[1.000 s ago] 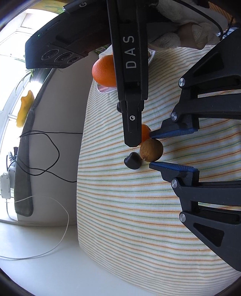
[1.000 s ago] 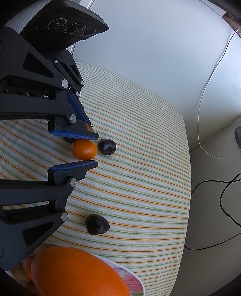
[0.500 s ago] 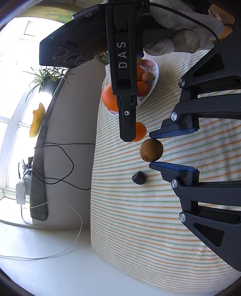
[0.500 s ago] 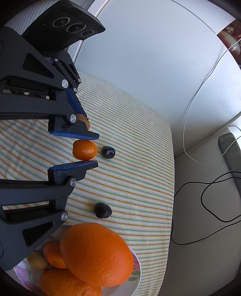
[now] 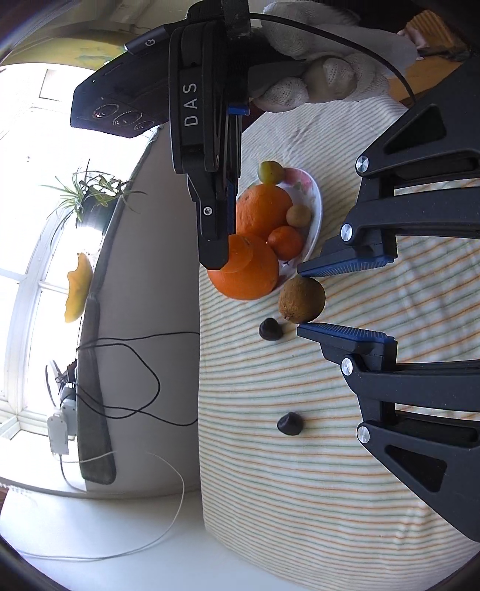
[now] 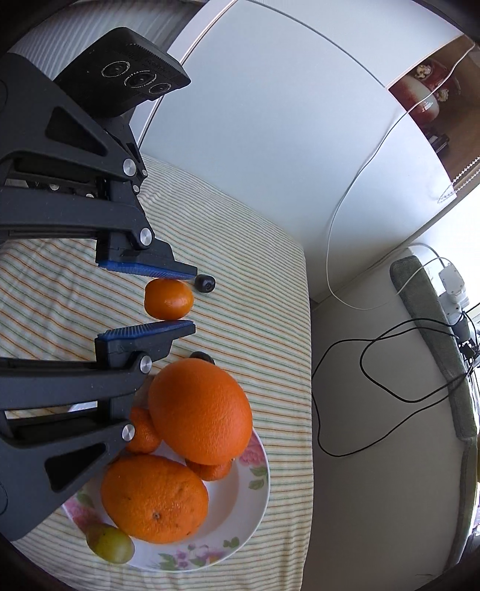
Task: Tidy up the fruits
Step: 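Carry the kiwi and tangerine over the floral plate with both tools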
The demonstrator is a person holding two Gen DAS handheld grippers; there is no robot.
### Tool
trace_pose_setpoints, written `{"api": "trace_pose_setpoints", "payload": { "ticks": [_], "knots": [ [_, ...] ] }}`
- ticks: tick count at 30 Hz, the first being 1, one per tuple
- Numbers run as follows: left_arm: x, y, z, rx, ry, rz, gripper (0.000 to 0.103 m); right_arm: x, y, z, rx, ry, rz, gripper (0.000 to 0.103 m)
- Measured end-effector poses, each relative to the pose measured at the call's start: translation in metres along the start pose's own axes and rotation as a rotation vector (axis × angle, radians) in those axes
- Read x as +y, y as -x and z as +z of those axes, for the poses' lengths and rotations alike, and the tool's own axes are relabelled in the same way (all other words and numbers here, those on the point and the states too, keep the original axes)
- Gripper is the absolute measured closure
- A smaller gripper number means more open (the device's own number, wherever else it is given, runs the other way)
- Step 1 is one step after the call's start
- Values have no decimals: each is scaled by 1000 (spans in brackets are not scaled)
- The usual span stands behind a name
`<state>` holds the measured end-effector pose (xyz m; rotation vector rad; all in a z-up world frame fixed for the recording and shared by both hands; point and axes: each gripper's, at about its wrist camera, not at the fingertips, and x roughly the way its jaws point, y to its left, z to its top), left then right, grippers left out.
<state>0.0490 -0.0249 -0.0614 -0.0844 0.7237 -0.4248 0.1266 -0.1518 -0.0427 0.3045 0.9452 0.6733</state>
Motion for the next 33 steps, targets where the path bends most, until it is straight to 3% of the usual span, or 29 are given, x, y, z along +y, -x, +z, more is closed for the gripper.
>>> {"api": "trace_pose_setpoints", "payload": {
  "ticks": [12, 24, 33],
  "knots": [
    [-56, -25, 6, 32, -66, -98, 79, -47, 53, 9, -86, -34, -77, 79],
    [-92, -55, 5, 85, -111, -148, 79, -87, 62, 13, -98, -76, -132, 79],
    [-97, -67, 6, 112, -117, -146, 79, -112, 53, 18, -87, -111, -152, 79]
  ]
}}
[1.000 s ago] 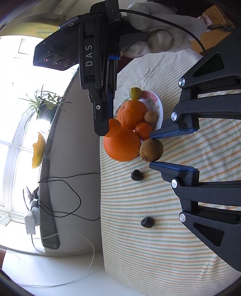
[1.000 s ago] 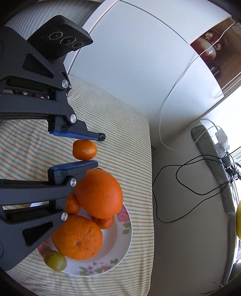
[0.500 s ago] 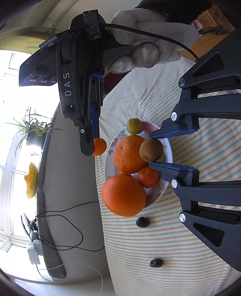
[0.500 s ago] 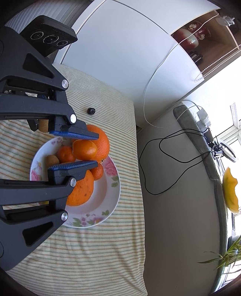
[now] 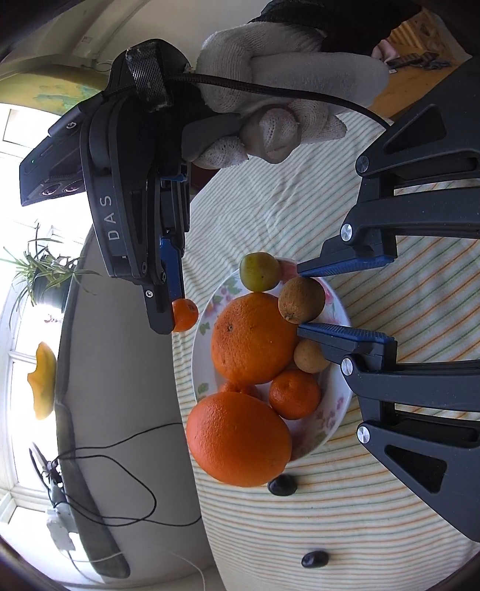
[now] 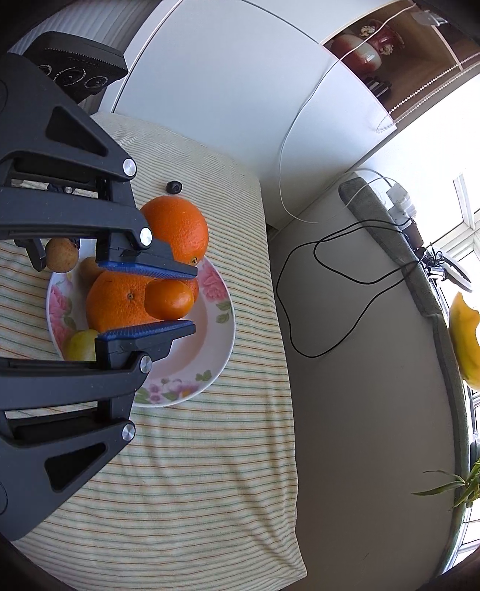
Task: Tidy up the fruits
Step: 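Carry the kiwi and tangerine over the floral plate with both tools, then lower the kiwi and tangerine onto the plate and open both tools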
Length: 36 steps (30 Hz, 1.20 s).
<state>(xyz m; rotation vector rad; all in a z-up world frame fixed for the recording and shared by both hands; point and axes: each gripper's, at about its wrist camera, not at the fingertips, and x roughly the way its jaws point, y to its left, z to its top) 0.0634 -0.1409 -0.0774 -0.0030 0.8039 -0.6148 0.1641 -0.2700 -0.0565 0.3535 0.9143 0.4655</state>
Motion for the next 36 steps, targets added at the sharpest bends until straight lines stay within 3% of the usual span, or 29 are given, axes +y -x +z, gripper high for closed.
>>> {"api": "trace_pose_setpoints", "payload": {
  "ticks": [12, 18, 19, 23, 29, 36],
  "knots": [
    [-8, -7, 7, 12, -17, 22, 79, -17, -17, 3, 25, -24, -27, 79],
    [-11, -9, 7, 9, -15, 32, 67, -16, -18, 2, 33, -13, -45, 78],
    [-11, -9, 7, 8, -16, 33, 67, -16, -18, 2, 32, -13, -48, 77],
    [-10, -6, 6, 2, -10, 38, 63, -17, -12, 3, 9, -22, -55, 44],
    [-10, 1, 5, -14, -10, 43, 60, -15, -3, 5, -11, -27, -54, 39],
    [-14, 11, 4, -38, -14, 60, 44, -8, 3, 3, -16, -17, -54, 36]
  ]
}}
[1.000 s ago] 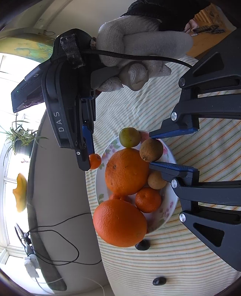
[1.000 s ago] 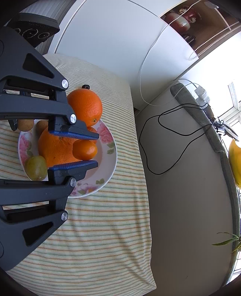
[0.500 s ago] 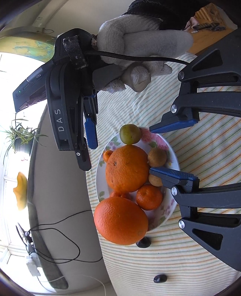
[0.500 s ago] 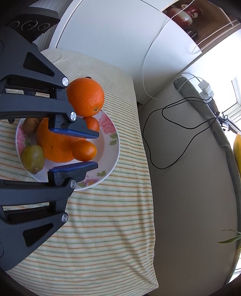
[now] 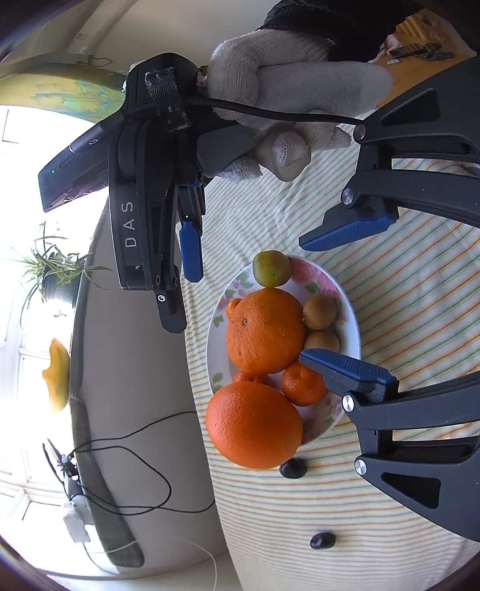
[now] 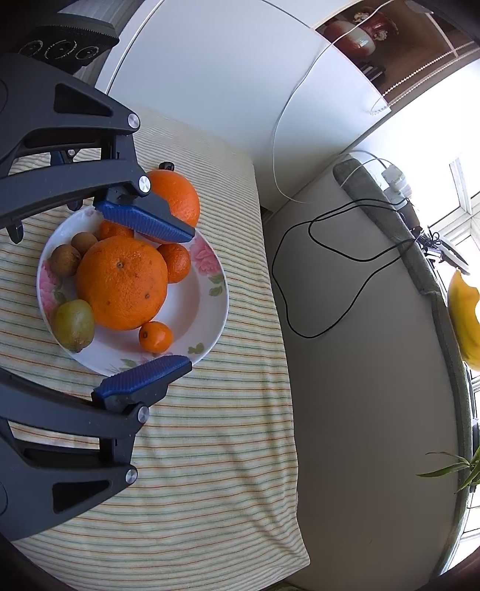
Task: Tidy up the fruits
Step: 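Lower the kiwi and tangerine onto the plate and open both tools, then move the left tool to a dark plum while the right tool moves to another dark plum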
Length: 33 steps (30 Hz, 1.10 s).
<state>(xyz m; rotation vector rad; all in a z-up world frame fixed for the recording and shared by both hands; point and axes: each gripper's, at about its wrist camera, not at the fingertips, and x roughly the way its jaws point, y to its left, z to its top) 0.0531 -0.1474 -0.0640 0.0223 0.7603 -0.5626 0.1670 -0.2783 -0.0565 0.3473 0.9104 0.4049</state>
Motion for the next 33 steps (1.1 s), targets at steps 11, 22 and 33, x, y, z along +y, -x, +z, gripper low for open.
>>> {"api": "trace_pose_setpoints", "payload": {
  "ticks": [11, 22, 33],
  "knots": [
    [15, 16, -1, -32, 21, 28, 40, 18, 13, -3, -30, 46, -18, 23],
    [47, 38, -9, -62, 64, 76, 40, 54, 18, -3, -47, 141, -10, 23],
    [98, 61, -29, -72, 151, 152, 40, 98, 15, -6, -33, 313, 5, 23]
  ]
}}
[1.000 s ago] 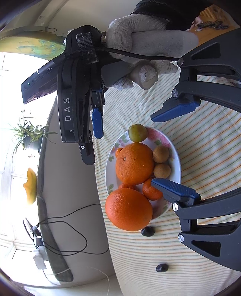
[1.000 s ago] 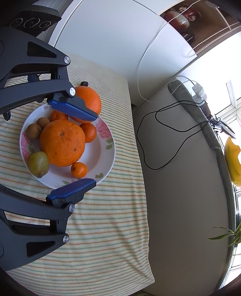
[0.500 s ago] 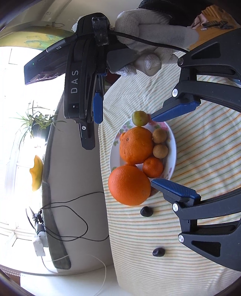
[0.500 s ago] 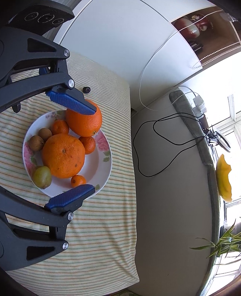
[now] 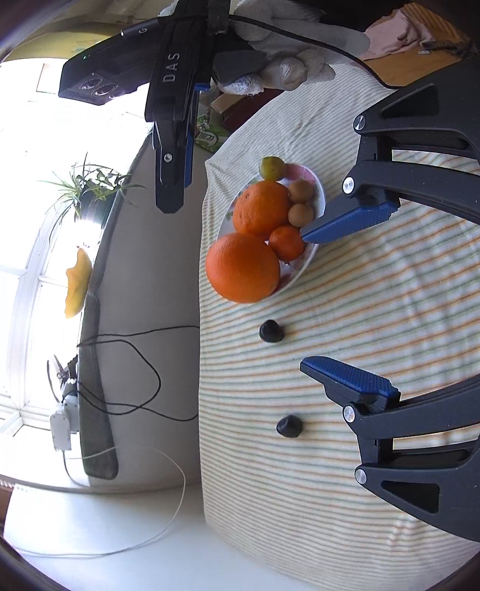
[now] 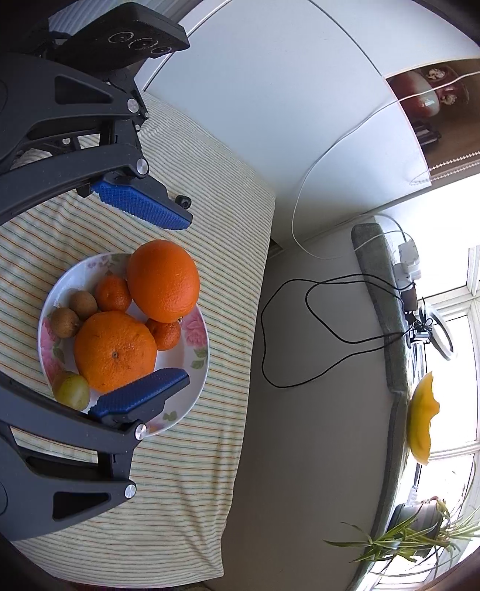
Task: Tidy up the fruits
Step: 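Move the left tool to a dark plum while the right tool moves to another dark plum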
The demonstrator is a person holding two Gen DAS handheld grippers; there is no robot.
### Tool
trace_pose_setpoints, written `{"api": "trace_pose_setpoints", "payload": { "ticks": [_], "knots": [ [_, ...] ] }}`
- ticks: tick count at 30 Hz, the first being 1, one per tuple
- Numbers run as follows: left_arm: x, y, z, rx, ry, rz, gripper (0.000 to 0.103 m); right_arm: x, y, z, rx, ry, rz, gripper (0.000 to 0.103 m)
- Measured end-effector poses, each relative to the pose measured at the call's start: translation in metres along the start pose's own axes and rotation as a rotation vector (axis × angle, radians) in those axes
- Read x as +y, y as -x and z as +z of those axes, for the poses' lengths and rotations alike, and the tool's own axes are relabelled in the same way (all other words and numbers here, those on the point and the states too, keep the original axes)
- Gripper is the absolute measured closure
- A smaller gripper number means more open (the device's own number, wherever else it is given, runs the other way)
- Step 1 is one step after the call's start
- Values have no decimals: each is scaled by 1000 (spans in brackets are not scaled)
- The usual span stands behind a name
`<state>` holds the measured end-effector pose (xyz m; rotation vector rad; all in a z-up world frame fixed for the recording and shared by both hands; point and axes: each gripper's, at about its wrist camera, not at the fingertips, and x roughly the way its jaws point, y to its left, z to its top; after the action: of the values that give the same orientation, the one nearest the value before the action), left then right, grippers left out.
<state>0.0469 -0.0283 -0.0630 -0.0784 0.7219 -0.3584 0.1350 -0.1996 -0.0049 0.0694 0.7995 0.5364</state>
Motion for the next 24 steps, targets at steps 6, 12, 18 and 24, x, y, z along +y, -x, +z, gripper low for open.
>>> {"api": "trace_pose_setpoints", "payload": {
  "ticks": [6, 12, 18, 24],
  "knots": [
    [28, 8, -4, -10, 31, 36, 40, 27, -1, -2, 10, 67, 48, 23],
    [56, 12, -1, -16, 46, 63, 40, 54, -5, -21, 15, 67, 88, 25],
    [81, 8, 2, -8, 65, 48, 42, 78, -19, -52, 31, -7, 104, 41],
    [97, -1, 4, 6, 61, 23, 49, 95, -42, -75, 47, -123, 92, 57]
  ]
}}
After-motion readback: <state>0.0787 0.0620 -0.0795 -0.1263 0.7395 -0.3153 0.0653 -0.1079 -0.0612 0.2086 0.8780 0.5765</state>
